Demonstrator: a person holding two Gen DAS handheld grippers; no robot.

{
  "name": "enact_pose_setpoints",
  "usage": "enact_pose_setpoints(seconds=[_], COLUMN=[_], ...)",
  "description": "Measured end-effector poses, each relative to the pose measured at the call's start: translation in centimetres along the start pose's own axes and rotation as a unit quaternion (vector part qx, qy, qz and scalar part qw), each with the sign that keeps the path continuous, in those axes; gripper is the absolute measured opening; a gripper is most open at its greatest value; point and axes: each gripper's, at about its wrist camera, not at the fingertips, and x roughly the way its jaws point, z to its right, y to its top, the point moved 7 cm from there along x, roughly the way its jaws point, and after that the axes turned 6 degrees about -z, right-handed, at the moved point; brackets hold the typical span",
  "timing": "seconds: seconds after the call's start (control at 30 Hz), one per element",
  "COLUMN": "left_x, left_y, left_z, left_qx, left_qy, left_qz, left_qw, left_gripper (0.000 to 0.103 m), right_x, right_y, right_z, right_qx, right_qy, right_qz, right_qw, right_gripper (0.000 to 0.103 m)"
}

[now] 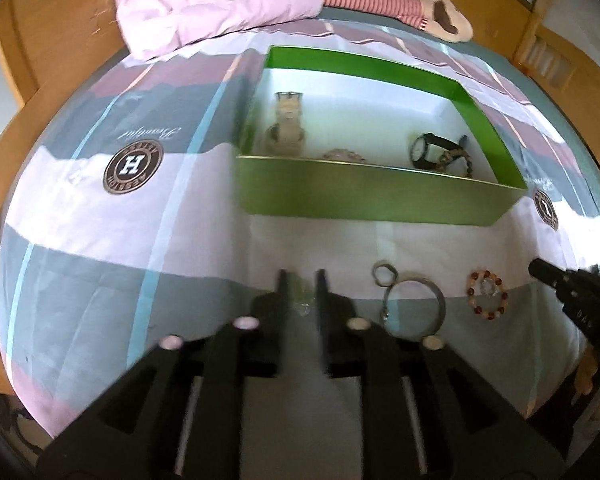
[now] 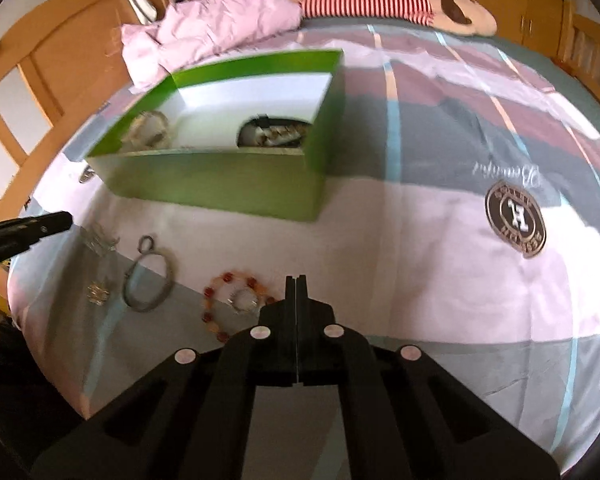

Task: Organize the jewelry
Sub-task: 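Move the left tool toward the green charm bracelet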

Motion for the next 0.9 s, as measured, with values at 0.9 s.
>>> enact_pose_setpoints(seconds=[0.9], left_x=[5.4], left_y=[-2.4], left_z=[-0.1], left_qx=[0.013], left_qy=[0.053], left_qz=[-0.044], left_qw=[0.9976], left_gripper=[0.044], right_x=[2.8], right_y=[-1.4], right_z=[-1.4], right_qx=[-0.044], right_qy=[-0.023], right_qz=[-0.035], right_qw=[0.998], right_gripper=[0.020])
